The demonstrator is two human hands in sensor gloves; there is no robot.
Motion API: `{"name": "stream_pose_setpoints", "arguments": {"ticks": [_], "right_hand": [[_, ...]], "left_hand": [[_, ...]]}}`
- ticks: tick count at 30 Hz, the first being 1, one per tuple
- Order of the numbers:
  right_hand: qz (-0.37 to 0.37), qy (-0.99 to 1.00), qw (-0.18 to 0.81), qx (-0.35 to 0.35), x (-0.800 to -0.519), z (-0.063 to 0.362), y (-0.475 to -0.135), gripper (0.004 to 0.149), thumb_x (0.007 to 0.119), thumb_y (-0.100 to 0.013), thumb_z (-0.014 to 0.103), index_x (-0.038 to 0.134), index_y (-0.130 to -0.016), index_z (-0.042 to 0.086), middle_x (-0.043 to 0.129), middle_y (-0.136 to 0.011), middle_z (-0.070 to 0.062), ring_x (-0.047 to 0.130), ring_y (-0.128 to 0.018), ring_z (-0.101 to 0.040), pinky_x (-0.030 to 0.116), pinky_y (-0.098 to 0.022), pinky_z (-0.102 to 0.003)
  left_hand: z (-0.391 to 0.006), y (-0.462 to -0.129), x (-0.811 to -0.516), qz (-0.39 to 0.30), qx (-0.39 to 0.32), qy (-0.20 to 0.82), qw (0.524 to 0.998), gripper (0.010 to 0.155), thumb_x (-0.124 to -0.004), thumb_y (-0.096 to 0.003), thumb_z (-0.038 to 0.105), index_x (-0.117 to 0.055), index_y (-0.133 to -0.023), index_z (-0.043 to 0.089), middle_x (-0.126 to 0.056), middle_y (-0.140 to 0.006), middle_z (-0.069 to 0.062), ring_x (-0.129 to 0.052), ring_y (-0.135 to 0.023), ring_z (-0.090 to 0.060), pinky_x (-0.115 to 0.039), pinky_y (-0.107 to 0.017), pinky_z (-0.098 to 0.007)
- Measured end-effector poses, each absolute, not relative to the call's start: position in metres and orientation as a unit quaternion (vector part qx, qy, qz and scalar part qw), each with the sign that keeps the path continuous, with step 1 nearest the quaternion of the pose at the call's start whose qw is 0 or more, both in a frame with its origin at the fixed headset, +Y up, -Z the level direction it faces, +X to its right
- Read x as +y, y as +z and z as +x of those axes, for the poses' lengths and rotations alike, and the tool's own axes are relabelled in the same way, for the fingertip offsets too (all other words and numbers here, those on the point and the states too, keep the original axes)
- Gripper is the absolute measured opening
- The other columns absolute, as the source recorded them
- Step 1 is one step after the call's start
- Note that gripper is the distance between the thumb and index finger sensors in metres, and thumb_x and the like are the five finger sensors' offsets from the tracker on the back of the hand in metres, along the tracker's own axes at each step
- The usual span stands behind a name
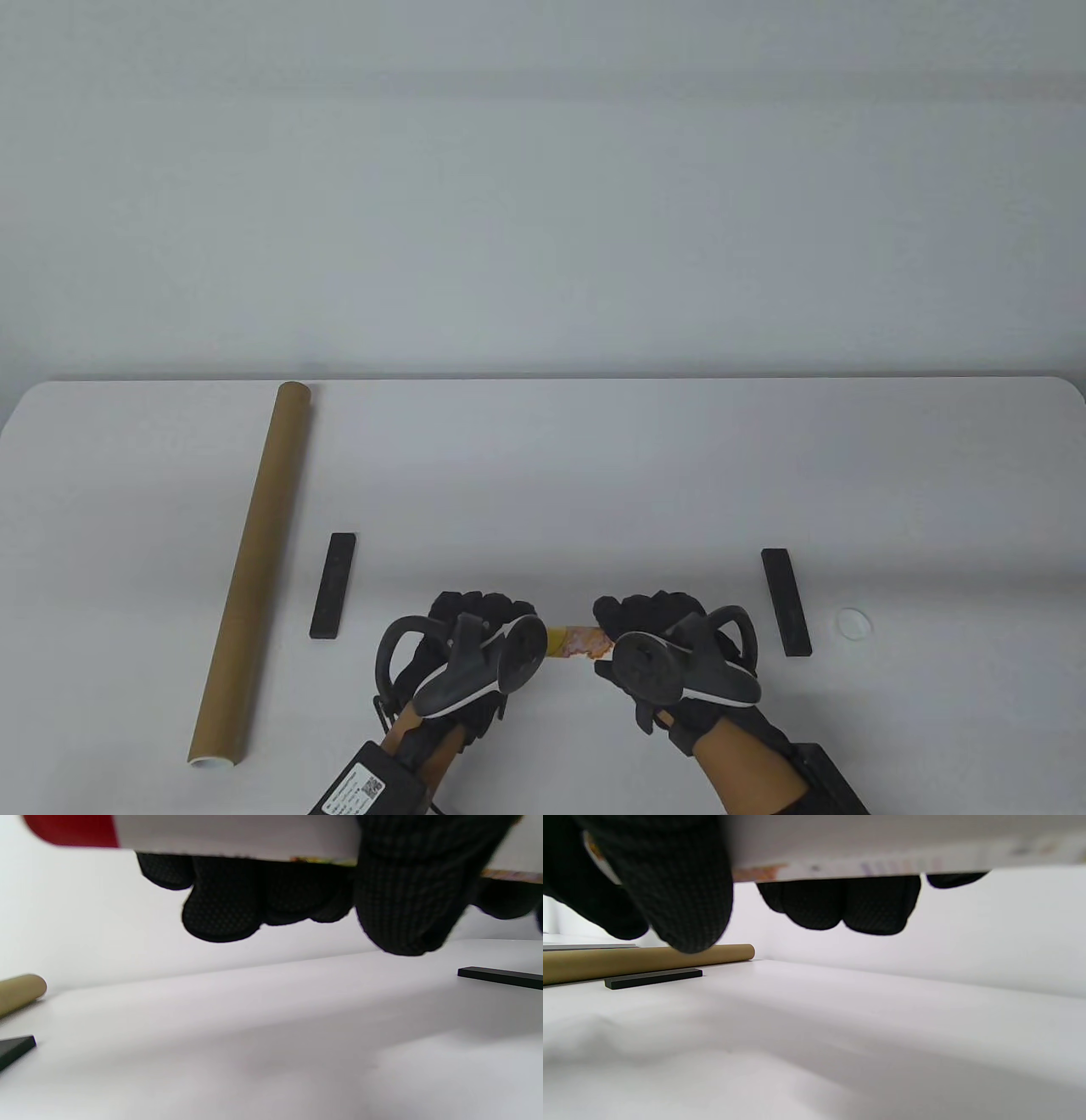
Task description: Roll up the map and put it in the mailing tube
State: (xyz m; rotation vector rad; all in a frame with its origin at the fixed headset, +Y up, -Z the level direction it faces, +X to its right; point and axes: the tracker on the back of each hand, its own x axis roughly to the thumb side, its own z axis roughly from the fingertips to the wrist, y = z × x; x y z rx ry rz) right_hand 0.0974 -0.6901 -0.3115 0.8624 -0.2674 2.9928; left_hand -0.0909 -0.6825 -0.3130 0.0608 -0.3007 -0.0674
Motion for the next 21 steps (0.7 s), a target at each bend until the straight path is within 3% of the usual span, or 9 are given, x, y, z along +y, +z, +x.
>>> {"name": "stream_pose_setpoints", "arguments": {"ticks": [6, 9, 12, 15, 18, 21], "right_hand": [[0.288, 0.952, -0.039, -0.097, -0.689, 0.084, -0.305, 0.070, 0.093, -0.046, 0.044, 0.073, -0.103, 0.007, 0.085, -0.089, -0.016, 0.092, -0.076, -0.044, 0.069, -0.058, -0.065], [0.281, 0.956, -0.023, -0.084, -0.691, 0.086, -0.309, 0.064, 0.095, -0.045, 0.043, 0.080, -0.097, 0.009, 0.094, -0.072, -0.006, 0.101, -0.060, -0.033, 0.077, -0.053, -0.057], [0.272, 0.959, -0.032, -0.074, -0.693, 0.086, -0.311, 0.058, 0.095, -0.045, 0.043, 0.083, -0.092, 0.012, 0.095, -0.066, -0.002, 0.102, -0.053, -0.028, 0.080, -0.051, -0.055], [0.263, 0.962, -0.034, -0.070, -0.694, 0.088, -0.314, 0.056, 0.096, -0.044, 0.043, 0.084, -0.090, 0.013, 0.095, -0.064, -0.001, 0.101, -0.051, -0.027, 0.080, -0.050, -0.054], [0.256, 0.964, -0.033, -0.062, -0.697, 0.091, -0.316, 0.055, 0.096, -0.045, 0.042, 0.084, -0.090, 0.013, 0.095, -0.064, -0.002, 0.101, -0.051, -0.027, 0.080, -0.050, -0.054], [0.244, 0.968, -0.033, -0.049, -0.700, 0.097, -0.321, 0.055, 0.096, -0.045, 0.042, 0.085, -0.090, 0.013, 0.095, -0.065, -0.002, 0.101, -0.051, -0.027, 0.080, -0.050, -0.054]], "left_hand": [[-0.087, -0.314, -0.683, -0.024, -0.146, -0.004, 0.989, 0.050, -0.097, -0.0313, 0.063, -0.088, -0.076, 0.042, -0.098, -0.060, 0.011, -0.104, -0.054, -0.013, -0.079, -0.064, -0.037], [-0.087, -0.314, -0.685, -0.038, -0.148, -0.001, 0.988, 0.049, -0.097, -0.0319, 0.063, -0.088, -0.075, 0.042, -0.098, -0.059, 0.011, -0.104, -0.053, -0.013, -0.079, -0.064, -0.036], [-0.084, -0.315, -0.687, -0.042, -0.152, -0.003, 0.988, 0.051, -0.097, -0.0319, 0.063, -0.087, -0.077, 0.042, -0.098, -0.061, 0.011, -0.104, -0.055, -0.013, -0.079, -0.065, -0.037], [-0.084, -0.315, -0.686, -0.040, -0.162, -0.004, 0.986, 0.058, -0.097, -0.0316, 0.063, -0.083, -0.084, 0.042, -0.096, -0.071, 0.011, -0.102, -0.066, -0.014, -0.076, -0.069, -0.039], [-0.090, -0.316, -0.681, -0.060, -0.182, 0.017, 0.981, 0.075, -0.095, -0.0285, 0.071, -0.072, -0.095, 0.046, -0.083, -0.095, 0.011, -0.092, -0.086, -0.019, -0.068, -0.075, -0.045], [-0.103, -0.317, -0.668, -0.039, -0.178, 0.069, 0.981, 0.084, -0.090, -0.0266, 0.079, -0.065, -0.101, 0.048, -0.074, -0.104, 0.010, -0.086, -0.094, -0.022, -0.064, -0.078, -0.049]]}}
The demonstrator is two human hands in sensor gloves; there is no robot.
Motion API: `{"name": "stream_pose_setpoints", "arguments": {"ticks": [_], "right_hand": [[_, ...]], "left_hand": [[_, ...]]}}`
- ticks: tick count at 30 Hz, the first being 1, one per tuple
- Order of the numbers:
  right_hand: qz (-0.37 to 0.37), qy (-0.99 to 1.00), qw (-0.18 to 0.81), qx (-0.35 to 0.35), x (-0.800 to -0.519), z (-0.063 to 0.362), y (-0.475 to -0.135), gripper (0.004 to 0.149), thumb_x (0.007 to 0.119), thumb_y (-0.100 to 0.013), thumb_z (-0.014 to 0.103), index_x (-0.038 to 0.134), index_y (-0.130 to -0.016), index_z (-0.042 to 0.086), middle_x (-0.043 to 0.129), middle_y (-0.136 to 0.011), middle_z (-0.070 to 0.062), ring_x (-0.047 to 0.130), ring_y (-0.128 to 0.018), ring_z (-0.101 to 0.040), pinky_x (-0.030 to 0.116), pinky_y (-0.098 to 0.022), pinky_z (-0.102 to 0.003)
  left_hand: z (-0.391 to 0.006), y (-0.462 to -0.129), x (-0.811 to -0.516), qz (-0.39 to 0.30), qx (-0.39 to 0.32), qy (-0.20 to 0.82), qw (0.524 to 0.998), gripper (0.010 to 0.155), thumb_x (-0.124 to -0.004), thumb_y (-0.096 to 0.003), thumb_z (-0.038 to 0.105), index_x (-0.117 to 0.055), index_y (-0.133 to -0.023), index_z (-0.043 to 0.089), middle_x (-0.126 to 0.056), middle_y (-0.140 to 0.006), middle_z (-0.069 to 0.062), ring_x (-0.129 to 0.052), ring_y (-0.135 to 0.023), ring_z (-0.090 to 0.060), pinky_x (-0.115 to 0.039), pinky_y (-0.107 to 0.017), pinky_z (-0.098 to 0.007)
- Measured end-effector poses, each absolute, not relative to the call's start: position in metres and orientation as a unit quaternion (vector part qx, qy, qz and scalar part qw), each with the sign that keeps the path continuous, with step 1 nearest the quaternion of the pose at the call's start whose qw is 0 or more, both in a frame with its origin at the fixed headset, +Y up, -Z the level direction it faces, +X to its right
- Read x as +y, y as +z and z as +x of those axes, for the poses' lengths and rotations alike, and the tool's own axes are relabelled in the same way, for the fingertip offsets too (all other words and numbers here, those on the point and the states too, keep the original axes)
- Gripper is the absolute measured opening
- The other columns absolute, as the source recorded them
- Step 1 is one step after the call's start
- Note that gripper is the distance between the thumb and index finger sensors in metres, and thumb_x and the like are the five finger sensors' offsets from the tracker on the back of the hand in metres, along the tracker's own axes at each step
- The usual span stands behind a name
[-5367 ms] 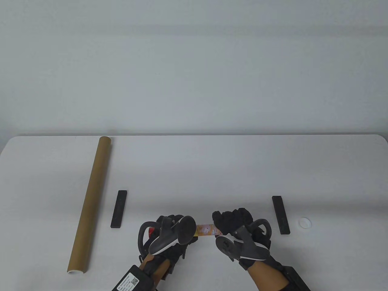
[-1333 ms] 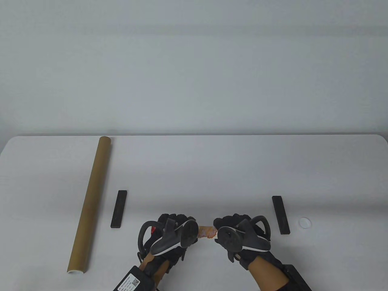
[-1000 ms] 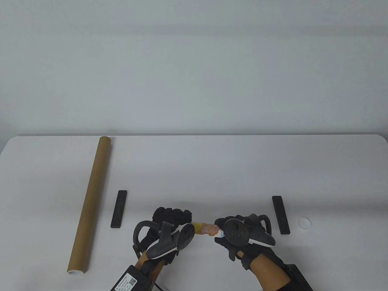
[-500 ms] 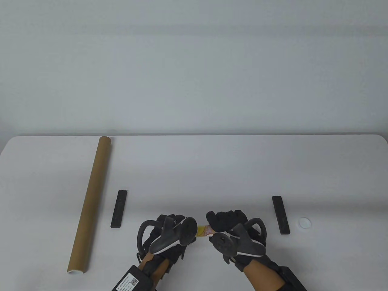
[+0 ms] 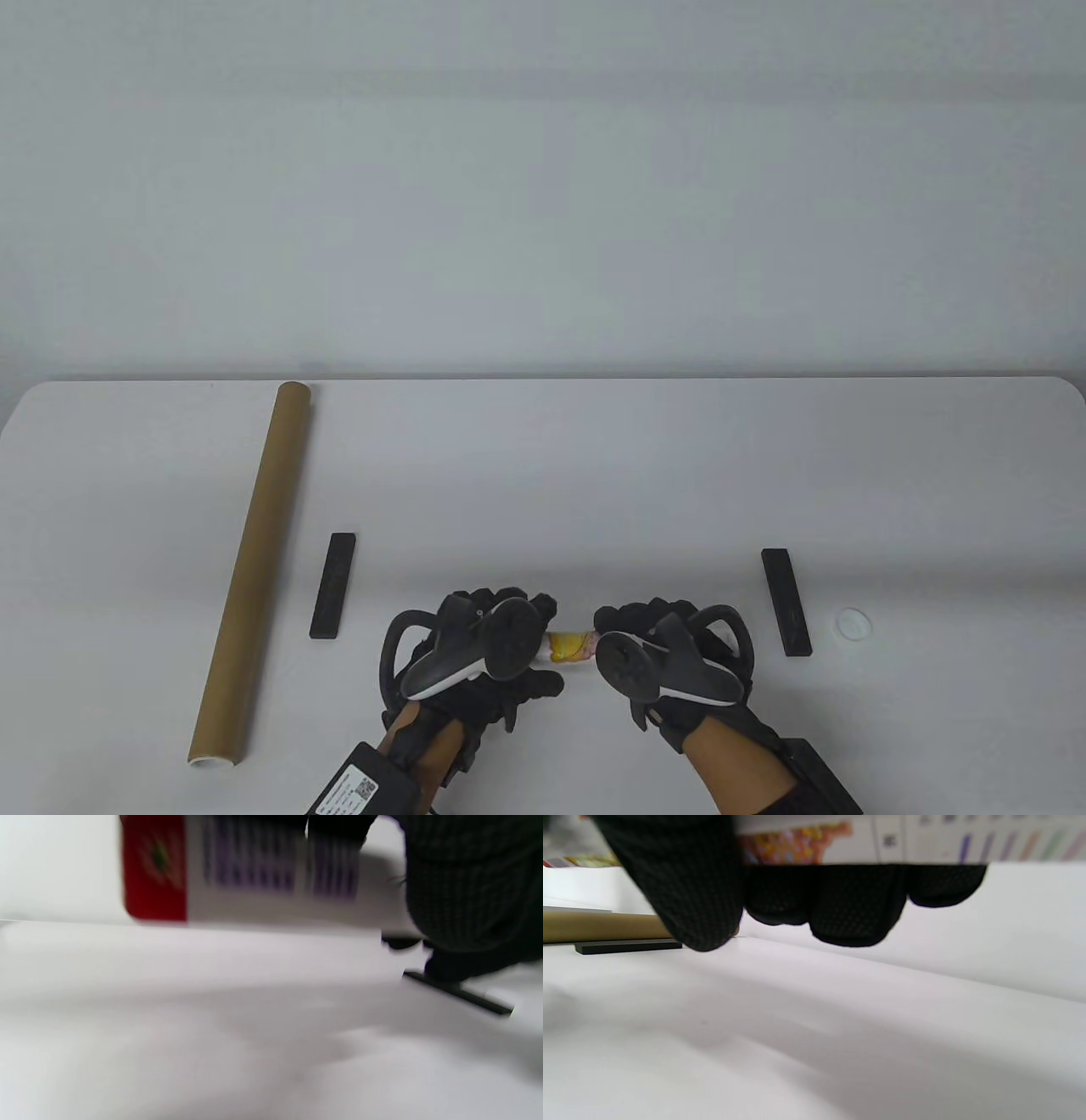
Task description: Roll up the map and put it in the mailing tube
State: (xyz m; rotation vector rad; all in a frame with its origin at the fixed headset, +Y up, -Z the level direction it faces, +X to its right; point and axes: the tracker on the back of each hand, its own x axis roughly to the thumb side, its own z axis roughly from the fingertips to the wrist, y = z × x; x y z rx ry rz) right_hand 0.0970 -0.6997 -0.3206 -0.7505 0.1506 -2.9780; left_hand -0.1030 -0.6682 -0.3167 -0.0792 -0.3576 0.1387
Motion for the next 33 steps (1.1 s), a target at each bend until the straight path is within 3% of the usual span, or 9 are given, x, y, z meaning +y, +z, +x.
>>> {"name": "stream_pose_setpoints", "arguments": {"ticks": [6, 13, 17, 23, 29, 33], "right_hand": [[-0.226, -0.973, 0.015, 0.040, -0.701, 0.106, -0.326, 0.055, 0.096, -0.045, 0.042, 0.085, -0.090, 0.013, 0.095, -0.064, -0.002, 0.101, -0.051, -0.027, 0.080, -0.050, -0.054], [-0.224, -0.974, 0.007, 0.043, -0.700, 0.108, -0.327, 0.055, 0.096, -0.045, 0.042, 0.085, -0.090, 0.013, 0.095, -0.064, -0.002, 0.101, -0.051, -0.027, 0.080, -0.050, -0.054], [-0.225, -0.973, -0.001, 0.046, -0.698, 0.110, -0.326, 0.055, 0.096, -0.045, 0.042, 0.085, -0.090, 0.013, 0.095, -0.064, -0.002, 0.101, -0.051, -0.027, 0.080, -0.050, -0.054], [-0.227, -0.973, -0.008, 0.045, -0.698, 0.110, -0.326, 0.055, 0.096, -0.045, 0.042, 0.085, -0.090, 0.013, 0.095, -0.064, -0.002, 0.101, -0.051, -0.027, 0.080, -0.050, -0.054], [-0.229, -0.972, -0.012, 0.043, -0.698, 0.110, -0.326, 0.055, 0.096, -0.045, 0.042, 0.085, -0.090, 0.013, 0.095, -0.064, -0.002, 0.101, -0.051, -0.027, 0.080, -0.050, -0.054], [-0.230, -0.972, -0.012, 0.041, -0.698, 0.109, -0.326, 0.055, 0.096, -0.045, 0.042, 0.085, -0.090, 0.012, 0.095, -0.064, -0.002, 0.101, -0.051, -0.027, 0.080, -0.050, -0.054]], "left_hand": [[-0.149, -0.327, -0.636, 0.007, -0.116, 0.179, 0.977, 0.084, -0.088, -0.0328, 0.075, -0.055, -0.105, 0.049, -0.067, -0.111, 0.007, -0.081, -0.100, -0.029, -0.062, -0.079, -0.051], [-0.239, -0.355, -0.637, 0.012, 0.052, 0.214, 0.975, 0.086, -0.091, -0.0378, 0.067, -0.045, -0.108, 0.046, -0.050, -0.119, 0.003, -0.063, -0.110, -0.039, -0.057, -0.080, -0.054], [-0.295, -0.365, -0.658, -0.009, 0.180, 0.195, 0.964, 0.089, -0.091, -0.0384, 0.065, -0.040, -0.109, 0.044, -0.046, -0.119, 0.001, -0.059, -0.111, -0.041, -0.056, -0.080, -0.055], [-0.347, -0.369, -0.715, -0.088, 0.340, 0.138, 0.926, 0.093, -0.090, -0.0375, 0.068, -0.037, -0.109, 0.042, -0.044, -0.119, -0.001, -0.057, -0.110, -0.042, -0.056, -0.079, -0.055], [-0.360, -0.372, -0.756, -0.171, 0.393, 0.080, 0.900, 0.098, -0.088, -0.0374, 0.070, -0.030, -0.109, 0.039, -0.049, -0.117, -0.003, -0.065, -0.108, -0.040, -0.063, -0.077, -0.054], [-0.360, -0.376, -0.758, -0.161, 0.405, 0.085, 0.896, 0.087, -0.089, -0.0436, 0.056, -0.036, -0.109, 0.035, -0.068, -0.106, 0.001, -0.075, -0.102, -0.035, -0.070, -0.074, -0.049]]}}
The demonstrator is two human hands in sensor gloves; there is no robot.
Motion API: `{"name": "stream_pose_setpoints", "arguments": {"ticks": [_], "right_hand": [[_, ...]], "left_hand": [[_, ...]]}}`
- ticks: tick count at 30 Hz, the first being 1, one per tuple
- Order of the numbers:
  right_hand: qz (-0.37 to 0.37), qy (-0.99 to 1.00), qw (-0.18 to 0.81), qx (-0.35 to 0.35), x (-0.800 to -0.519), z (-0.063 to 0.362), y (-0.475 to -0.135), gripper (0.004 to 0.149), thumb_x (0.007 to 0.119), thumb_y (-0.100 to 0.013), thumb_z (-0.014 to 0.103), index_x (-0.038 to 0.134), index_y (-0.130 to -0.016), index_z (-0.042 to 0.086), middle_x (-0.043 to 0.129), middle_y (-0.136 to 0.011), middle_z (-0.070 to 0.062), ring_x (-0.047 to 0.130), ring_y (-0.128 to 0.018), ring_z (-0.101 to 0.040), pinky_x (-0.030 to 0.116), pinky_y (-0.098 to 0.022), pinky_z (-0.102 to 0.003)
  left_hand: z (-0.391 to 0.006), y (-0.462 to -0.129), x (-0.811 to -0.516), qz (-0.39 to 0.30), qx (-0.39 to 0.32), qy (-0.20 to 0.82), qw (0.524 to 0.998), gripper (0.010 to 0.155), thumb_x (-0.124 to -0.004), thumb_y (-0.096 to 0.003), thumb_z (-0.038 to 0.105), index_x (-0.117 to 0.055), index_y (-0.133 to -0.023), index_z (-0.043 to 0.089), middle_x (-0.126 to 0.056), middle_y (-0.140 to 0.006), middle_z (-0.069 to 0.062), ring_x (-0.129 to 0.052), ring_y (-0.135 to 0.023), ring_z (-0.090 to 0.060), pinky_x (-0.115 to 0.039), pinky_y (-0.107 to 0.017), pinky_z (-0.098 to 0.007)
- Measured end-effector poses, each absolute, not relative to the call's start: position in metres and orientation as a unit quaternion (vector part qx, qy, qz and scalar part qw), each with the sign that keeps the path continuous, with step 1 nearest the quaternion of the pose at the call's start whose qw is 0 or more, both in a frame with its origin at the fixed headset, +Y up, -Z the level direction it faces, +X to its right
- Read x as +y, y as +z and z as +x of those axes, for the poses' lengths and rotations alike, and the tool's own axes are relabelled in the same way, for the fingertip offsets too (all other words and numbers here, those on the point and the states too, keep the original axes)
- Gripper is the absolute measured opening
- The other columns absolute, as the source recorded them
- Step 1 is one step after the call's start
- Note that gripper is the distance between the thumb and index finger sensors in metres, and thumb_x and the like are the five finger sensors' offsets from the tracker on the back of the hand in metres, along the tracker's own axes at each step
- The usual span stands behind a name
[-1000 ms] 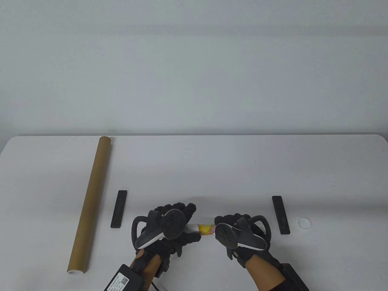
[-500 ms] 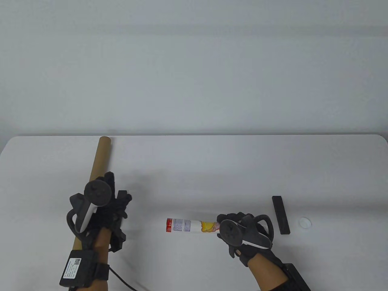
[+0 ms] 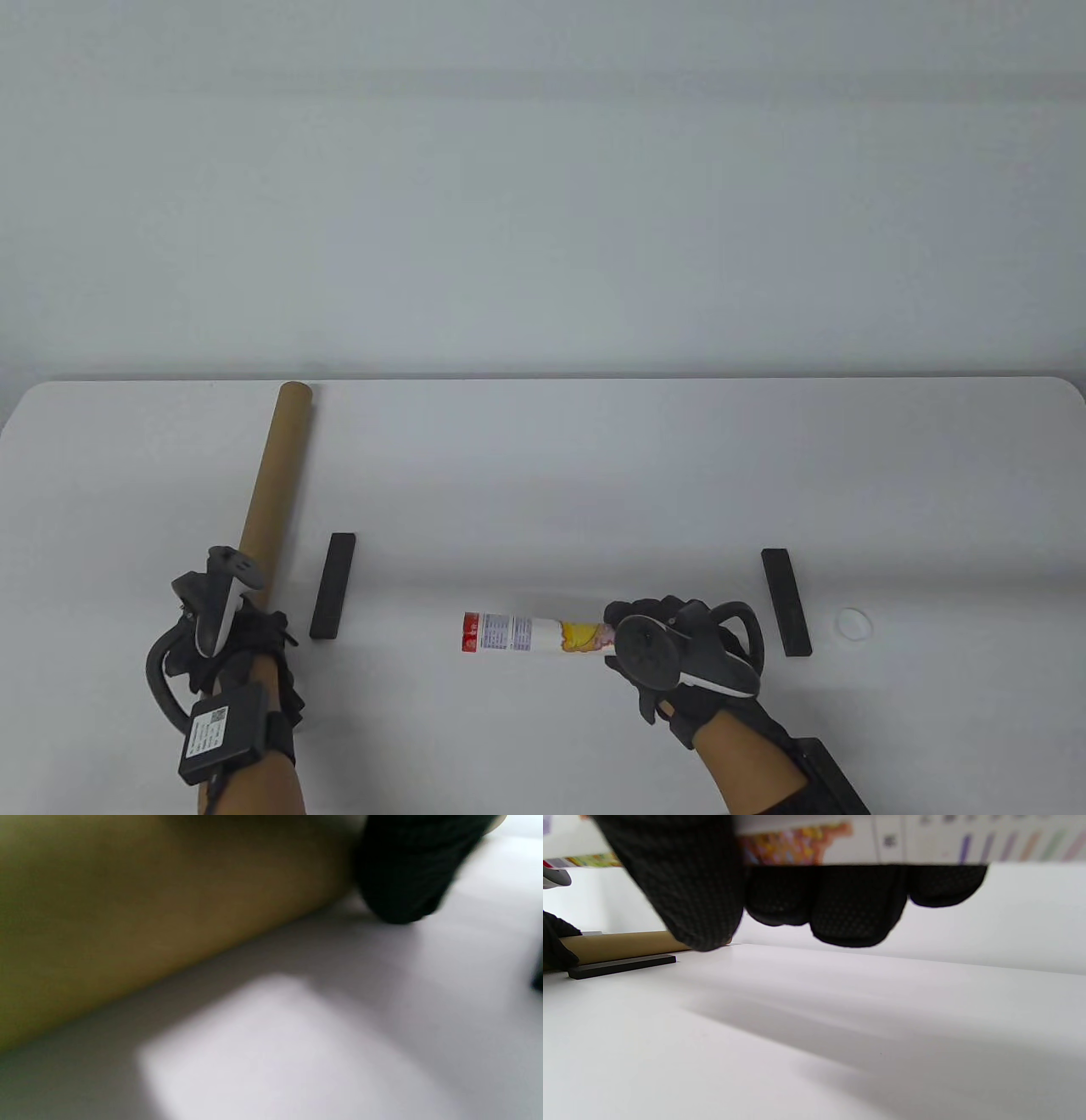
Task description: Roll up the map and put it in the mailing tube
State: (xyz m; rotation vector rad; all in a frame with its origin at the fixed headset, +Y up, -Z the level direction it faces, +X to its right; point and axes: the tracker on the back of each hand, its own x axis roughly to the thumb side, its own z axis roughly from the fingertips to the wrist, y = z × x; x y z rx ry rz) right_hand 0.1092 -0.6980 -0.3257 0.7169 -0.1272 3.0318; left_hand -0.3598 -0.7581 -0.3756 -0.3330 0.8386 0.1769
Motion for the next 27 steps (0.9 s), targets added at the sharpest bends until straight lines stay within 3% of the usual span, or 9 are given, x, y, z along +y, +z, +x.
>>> {"name": "stream_pose_setpoints", "arguments": {"ticks": [6, 11, 15, 16, 18, 20, 23, 27], "right_hand": [[0.225, 0.973, 0.023, -0.040, -0.697, 0.112, -0.327, 0.055, 0.096, -0.045, 0.042, 0.085, -0.090, 0.012, 0.095, -0.064, -0.002, 0.101, -0.051, -0.027, 0.080, -0.050, -0.054], [0.218, 0.973, 0.052, -0.049, -0.692, 0.115, -0.329, 0.055, 0.096, -0.045, 0.042, 0.085, -0.090, 0.013, 0.095, -0.064, -0.002, 0.101, -0.051, -0.027, 0.080, -0.050, -0.054], [0.212, 0.972, 0.082, -0.063, -0.682, 0.119, -0.329, 0.055, 0.096, -0.045, 0.042, 0.085, -0.090, 0.013, 0.095, -0.064, -0.002, 0.101, -0.051, -0.027, 0.080, -0.050, -0.054], [0.209, 0.971, 0.096, -0.067, -0.678, 0.121, -0.329, 0.055, 0.095, -0.045, 0.042, 0.085, -0.090, 0.012, 0.095, -0.065, -0.002, 0.101, -0.051, -0.027, 0.080, -0.050, -0.054], [0.201, 0.969, 0.121, -0.080, -0.671, 0.127, -0.330, 0.055, 0.095, -0.045, 0.042, 0.085, -0.090, 0.012, 0.095, -0.065, -0.002, 0.101, -0.051, -0.027, 0.080, -0.050, -0.054], [0.189, 0.966, 0.150, -0.090, -0.665, 0.136, -0.332, 0.055, 0.095, -0.045, 0.042, 0.085, -0.090, 0.013, 0.095, -0.065, -0.002, 0.101, -0.051, -0.027, 0.080, -0.050, -0.054], [0.164, 0.965, 0.183, -0.090, -0.656, 0.154, -0.336, 0.055, 0.095, -0.045, 0.042, 0.085, -0.090, 0.013, 0.095, -0.065, -0.002, 0.101, -0.051, -0.027, 0.080, -0.050, -0.054], [0.110, 0.963, 0.223, -0.104, -0.641, 0.196, -0.343, 0.055, 0.095, -0.045, 0.042, 0.085, -0.090, 0.013, 0.095, -0.065, -0.002, 0.101, -0.051, -0.027, 0.080, -0.050, -0.054]], "left_hand": [[-0.365, -0.370, -0.739, -0.133, 0.407, 0.096, 0.899, 0.086, -0.095, -0.0435, 0.047, -0.037, -0.106, 0.035, -0.064, -0.105, 0.001, -0.088, -0.089, -0.027, -0.074, -0.071, -0.050], [-0.344, -0.368, -0.700, -0.046, 0.331, 0.124, 0.934, 0.092, -0.099, -0.0413, 0.042, -0.034, -0.105, 0.040, -0.064, -0.103, 0.005, -0.087, -0.087, -0.020, -0.072, -0.072, -0.046], [-0.312, -0.360, -0.676, 0.042, 0.249, 0.137, 0.958, 0.081, -0.090, -0.0333, 0.068, -0.049, -0.102, 0.052, -0.077, -0.095, 0.007, -0.095, -0.078, -0.017, -0.075, -0.069, -0.041], [-0.300, -0.358, -0.672, 0.055, 0.222, 0.142, 0.963, 0.078, -0.091, -0.0324, 0.068, -0.055, -0.100, 0.051, -0.078, -0.094, 0.006, -0.094, -0.078, -0.018, -0.074, -0.070, -0.041], [-0.283, -0.353, -0.668, 0.069, 0.193, 0.141, 0.969, 0.077, -0.095, -0.0324, 0.065, -0.061, -0.099, 0.047, -0.078, -0.095, 0.008, -0.091, -0.085, -0.021, -0.071, -0.072, -0.044], [-0.268, -0.352, -0.669, 0.058, 0.160, 0.140, 0.975, 0.077, -0.100, -0.0347, 0.059, -0.059, -0.099, 0.043, -0.073, -0.106, 0.008, -0.082, -0.099, -0.032, -0.067, -0.075, -0.051], [-0.252, -0.349, -0.673, 0.059, 0.134, 0.133, 0.980, 0.081, -0.104, -0.0339, 0.051, -0.055, -0.098, 0.041, -0.078, -0.096, 0.008, -0.089, -0.090, -0.019, -0.062, -0.077, -0.049], [-0.240, -0.345, -0.675, 0.070, 0.102, 0.107, 0.987, 0.083, -0.102, -0.0310, 0.059, -0.056, -0.100, 0.049, -0.079, -0.095, 0.009, -0.089, -0.087, -0.017, -0.062, -0.077, -0.047]]}}
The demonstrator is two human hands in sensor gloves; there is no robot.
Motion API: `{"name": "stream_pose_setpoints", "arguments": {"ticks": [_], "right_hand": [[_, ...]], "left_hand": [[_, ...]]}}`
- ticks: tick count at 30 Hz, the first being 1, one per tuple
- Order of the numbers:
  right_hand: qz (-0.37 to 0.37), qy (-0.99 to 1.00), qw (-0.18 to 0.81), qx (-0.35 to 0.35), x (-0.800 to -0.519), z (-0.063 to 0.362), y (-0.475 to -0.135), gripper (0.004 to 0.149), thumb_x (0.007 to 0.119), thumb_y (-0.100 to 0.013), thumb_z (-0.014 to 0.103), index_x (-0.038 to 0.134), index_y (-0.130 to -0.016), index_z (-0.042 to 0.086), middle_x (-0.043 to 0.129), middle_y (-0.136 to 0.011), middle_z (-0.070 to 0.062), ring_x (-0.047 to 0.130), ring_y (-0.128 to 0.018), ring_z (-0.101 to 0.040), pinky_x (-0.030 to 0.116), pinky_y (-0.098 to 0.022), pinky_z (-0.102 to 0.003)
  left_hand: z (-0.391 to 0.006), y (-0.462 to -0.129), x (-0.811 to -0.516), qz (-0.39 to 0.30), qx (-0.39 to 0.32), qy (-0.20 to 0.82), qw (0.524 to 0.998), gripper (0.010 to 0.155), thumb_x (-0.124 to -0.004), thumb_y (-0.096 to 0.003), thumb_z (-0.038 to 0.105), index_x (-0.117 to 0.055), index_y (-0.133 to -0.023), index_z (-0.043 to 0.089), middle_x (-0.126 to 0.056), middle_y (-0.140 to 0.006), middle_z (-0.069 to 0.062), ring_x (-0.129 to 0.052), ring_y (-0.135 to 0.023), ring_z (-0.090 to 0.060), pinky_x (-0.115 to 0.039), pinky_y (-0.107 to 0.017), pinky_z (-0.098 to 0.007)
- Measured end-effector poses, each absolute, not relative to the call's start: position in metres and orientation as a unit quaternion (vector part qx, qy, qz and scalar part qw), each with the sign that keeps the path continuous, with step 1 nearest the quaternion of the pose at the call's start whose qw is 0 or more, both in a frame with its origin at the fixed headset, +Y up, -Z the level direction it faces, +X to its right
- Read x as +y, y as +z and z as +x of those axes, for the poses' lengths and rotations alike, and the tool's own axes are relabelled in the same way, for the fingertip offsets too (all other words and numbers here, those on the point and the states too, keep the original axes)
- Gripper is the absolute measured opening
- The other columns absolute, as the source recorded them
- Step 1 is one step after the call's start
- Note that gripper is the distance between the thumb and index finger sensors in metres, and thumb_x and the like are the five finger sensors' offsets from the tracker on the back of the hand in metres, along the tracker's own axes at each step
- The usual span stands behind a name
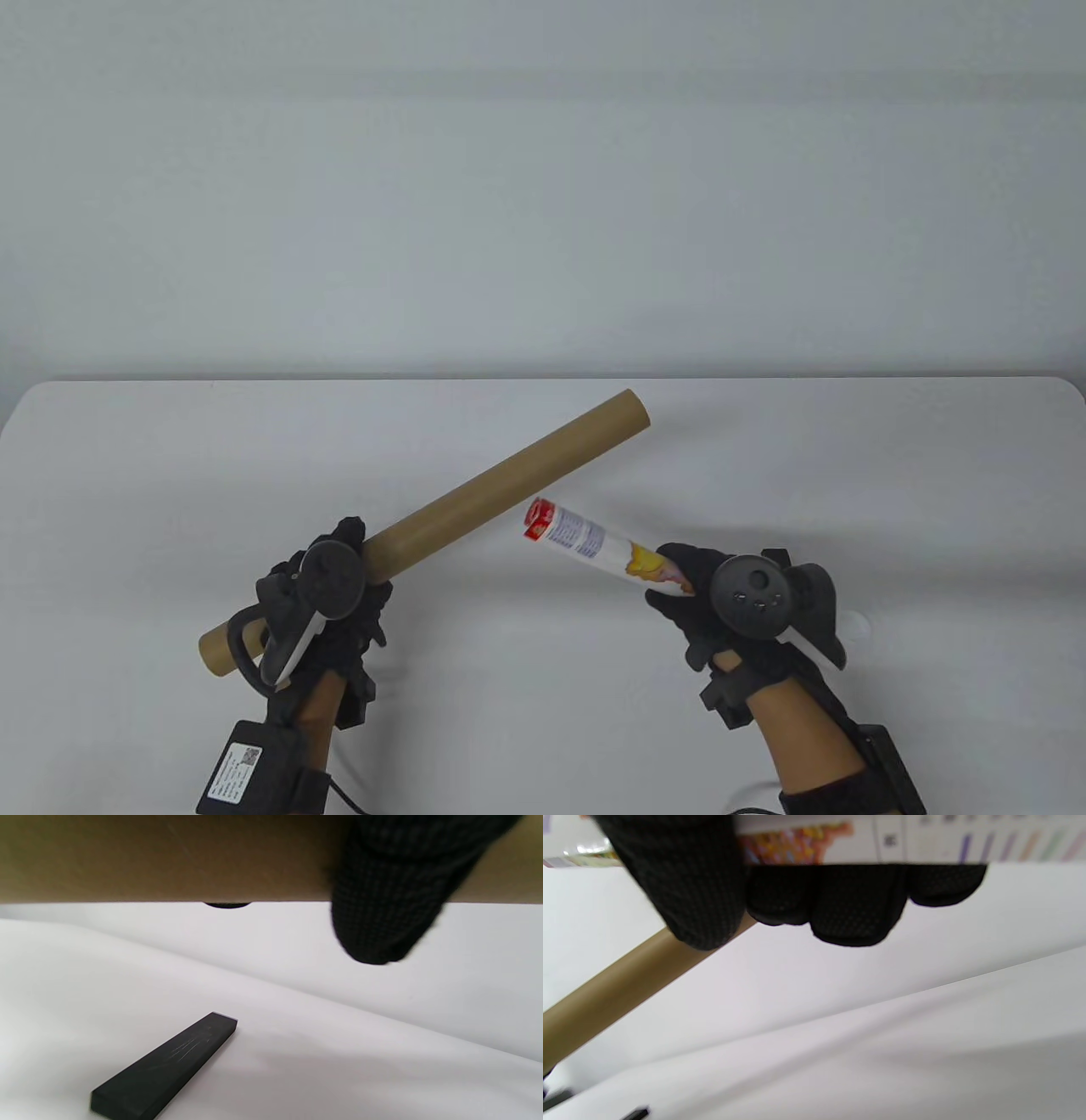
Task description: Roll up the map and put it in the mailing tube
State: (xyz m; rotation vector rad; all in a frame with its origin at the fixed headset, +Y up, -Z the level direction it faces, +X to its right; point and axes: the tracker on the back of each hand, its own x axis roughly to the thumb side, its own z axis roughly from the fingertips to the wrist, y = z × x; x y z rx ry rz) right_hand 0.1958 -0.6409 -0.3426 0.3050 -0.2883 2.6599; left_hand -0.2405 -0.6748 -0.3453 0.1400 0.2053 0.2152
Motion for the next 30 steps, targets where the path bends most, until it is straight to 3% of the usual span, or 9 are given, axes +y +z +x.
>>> {"name": "stream_pose_setpoints", "arguments": {"ticks": [3, 8, 15, 24, 30], "right_hand": [[0.056, 0.961, 0.249, -0.109, -0.634, 0.233, -0.348, 0.054, 0.096, -0.045, 0.042, 0.085, -0.090, 0.013, 0.095, -0.065, -0.002, 0.101, -0.051, -0.027, 0.080, -0.050, -0.054], [-0.019, 0.967, 0.234, -0.095, -0.640, 0.283, -0.356, 0.055, 0.095, -0.045, 0.042, 0.085, -0.090, 0.013, 0.095, -0.065, -0.002, 0.101, -0.051, -0.027, 0.079, -0.050, -0.054], [-0.063, 0.969, 0.234, -0.049, -0.665, 0.311, -0.360, 0.055, 0.096, -0.045, 0.041, 0.085, -0.090, 0.013, 0.095, -0.065, -0.002, 0.101, -0.051, -0.027, 0.080, -0.050, -0.054], [0.007, 0.975, 0.221, 0.000, -0.681, 0.306, -0.361, 0.051, 0.097, -0.044, 0.039, 0.086, -0.088, 0.014, 0.095, -0.064, -0.003, 0.101, -0.051, -0.028, 0.079, -0.050, -0.055], [0.098, 0.992, 0.063, -0.046, -0.681, 0.291, -0.354, 0.049, 0.098, -0.043, 0.038, 0.088, -0.086, 0.017, 0.096, -0.064, -0.003, 0.100, -0.052, -0.029, 0.078, -0.052, -0.055]], "left_hand": [[-0.235, -0.343, -0.674, 0.081, 0.085, 0.096, 0.988, 0.076, -0.102, -0.0301, 0.060, -0.065, -0.095, 0.049, -0.078, -0.095, 0.009, -0.088, -0.088, -0.017, -0.060, -0.078, -0.047], [-0.230, -0.337, -0.669, 0.094, 0.073, 0.075, 0.990, 0.074, -0.102, -0.0305, 0.059, -0.066, -0.095, 0.049, -0.077, -0.096, 0.011, -0.086, -0.089, -0.017, -0.059, -0.079, -0.047], [-0.229, -0.330, -0.659, 0.114, 0.060, 0.064, 0.990, 0.074, -0.103, -0.0312, 0.058, -0.065, -0.095, 0.049, -0.077, -0.097, 0.011, -0.086, -0.090, -0.018, -0.057, -0.080, -0.048], [-0.233, -0.328, -0.655, 0.127, 0.053, 0.062, 0.989, 0.074, -0.103, -0.0310, 0.057, -0.065, -0.094, 0.050, -0.075, -0.098, 0.012, -0.083, -0.093, -0.017, -0.052, -0.082, -0.048], [-0.247, -0.332, -0.658, 0.122, 0.051, 0.038, 0.991, 0.075, -0.105, -0.0307, 0.053, -0.064, -0.094, 0.051, -0.070, -0.102, 0.014, -0.073, -0.102, -0.017, -0.038, -0.086, -0.049]]}}
